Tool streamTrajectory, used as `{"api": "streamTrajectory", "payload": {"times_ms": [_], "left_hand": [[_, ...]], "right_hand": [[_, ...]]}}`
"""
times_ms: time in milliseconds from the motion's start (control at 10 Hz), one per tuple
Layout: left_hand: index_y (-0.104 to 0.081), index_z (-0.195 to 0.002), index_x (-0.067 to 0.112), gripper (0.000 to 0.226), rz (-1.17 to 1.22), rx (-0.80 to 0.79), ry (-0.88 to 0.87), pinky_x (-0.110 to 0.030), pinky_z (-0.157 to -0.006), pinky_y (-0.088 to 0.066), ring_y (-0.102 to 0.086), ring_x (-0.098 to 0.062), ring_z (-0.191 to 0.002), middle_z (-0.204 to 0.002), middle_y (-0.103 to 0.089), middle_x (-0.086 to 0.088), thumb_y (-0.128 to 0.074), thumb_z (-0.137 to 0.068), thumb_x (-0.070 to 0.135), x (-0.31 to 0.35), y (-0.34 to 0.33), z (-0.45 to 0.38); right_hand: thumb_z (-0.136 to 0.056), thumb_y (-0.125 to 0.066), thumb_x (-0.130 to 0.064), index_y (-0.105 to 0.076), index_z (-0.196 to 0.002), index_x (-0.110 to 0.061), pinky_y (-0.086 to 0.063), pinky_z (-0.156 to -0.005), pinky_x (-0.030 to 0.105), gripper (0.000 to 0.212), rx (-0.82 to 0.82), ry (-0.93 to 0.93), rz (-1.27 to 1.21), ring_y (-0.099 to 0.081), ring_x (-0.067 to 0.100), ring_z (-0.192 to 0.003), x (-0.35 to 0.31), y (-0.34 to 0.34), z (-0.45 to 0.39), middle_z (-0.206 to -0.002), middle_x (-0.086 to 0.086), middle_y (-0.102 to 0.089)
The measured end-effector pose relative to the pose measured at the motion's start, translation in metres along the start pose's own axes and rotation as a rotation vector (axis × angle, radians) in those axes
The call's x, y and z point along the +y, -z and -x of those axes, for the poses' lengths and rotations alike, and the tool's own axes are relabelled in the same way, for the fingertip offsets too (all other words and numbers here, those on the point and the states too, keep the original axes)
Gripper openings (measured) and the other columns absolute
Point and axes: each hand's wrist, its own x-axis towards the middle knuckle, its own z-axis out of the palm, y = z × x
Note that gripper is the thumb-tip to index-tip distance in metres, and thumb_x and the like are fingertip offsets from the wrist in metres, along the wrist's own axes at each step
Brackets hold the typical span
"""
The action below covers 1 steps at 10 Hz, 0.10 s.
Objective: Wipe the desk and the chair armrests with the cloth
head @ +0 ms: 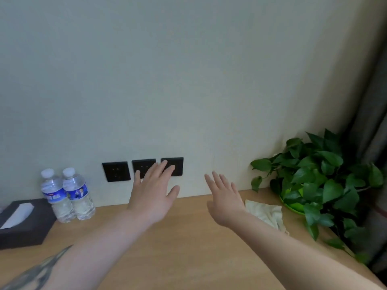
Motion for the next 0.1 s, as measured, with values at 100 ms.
{"api": "streamTrajectory", "payload": {"times_ms": [100], "left_hand": [[0.005,-0.15,0.033,0.063,-0.162,0.046,0.032,-0.052,-0.115,0.005,0.019,-0.013,-0.144,-0.158,0.019,0.01,-0.018,-0.095,0.054,-0.0213,0.0258,-0.0096]], "right_hand": [[-0.098,-0.03,-0.03,0.029,-0.141,-0.029,0.015,-0.113,0.044,0.073,0.239,0.16,0.127,0.031,0.019,-0.138,-0.0308,0.0335,-0.002,-0.146,-0.006,0.034]]}}
